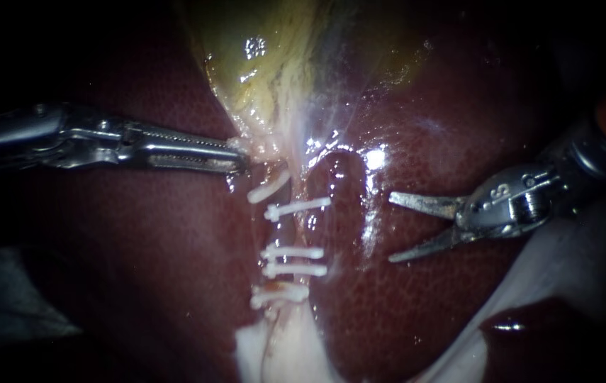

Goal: Go to the cutting position right tube

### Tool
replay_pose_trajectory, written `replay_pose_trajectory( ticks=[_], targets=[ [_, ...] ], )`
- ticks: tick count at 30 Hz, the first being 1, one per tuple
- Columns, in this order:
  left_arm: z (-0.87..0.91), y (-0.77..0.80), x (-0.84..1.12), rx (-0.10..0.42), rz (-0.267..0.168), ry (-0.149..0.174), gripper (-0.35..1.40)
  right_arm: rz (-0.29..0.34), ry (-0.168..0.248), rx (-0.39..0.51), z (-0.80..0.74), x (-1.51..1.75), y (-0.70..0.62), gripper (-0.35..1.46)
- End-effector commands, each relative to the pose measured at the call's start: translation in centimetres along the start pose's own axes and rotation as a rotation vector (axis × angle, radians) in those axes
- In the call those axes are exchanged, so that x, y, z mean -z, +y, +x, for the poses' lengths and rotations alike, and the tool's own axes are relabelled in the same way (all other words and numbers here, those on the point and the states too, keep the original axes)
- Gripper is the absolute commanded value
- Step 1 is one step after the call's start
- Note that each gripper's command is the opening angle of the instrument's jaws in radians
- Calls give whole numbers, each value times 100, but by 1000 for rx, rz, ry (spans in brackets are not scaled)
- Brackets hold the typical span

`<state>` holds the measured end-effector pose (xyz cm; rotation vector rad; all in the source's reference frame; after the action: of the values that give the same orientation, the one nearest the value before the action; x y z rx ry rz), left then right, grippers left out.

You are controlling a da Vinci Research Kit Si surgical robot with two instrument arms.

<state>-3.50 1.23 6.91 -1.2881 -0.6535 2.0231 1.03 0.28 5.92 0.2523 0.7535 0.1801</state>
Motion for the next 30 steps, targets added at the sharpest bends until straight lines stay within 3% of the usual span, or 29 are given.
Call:
replay_pose_trajectory(
  ticks=[1, 5, 8, 11, 19, 22, 24, 30],
  targets=[
    [3, 1, 5, 2, -6, -1, -35, 5, 2, 1, 1, 0, 0, 145],
    [22, 12, 39, 20, 7, 5, -35, 10, 4, 1, 1, 0, 0, 145],
    [39, 22, 68, 7, 13, 34, -35, 13, 6, 0, 1, -1, 0, 145],
    [51, 35, 85, -2, 13, 48, -35, 12, 5, 0, 1, -1, 0, 145],
    [56, 50, 86, -9, 17, 58, -35, 65, 35, 4, 7, -9, 0, 145],
    [56, 51, 86, -9, 18, 58, -35, 103, 69, -49, 11, -18, 0, 145],
    [56, 52, 85, -9, 19, 58, -35, 131, 114, -88, 12, -27, 0, 145],
    [57, 58, 84, -8, 22, 59, -35, 226, 153, -208, 8, -59, 4, 145]
  ],
)
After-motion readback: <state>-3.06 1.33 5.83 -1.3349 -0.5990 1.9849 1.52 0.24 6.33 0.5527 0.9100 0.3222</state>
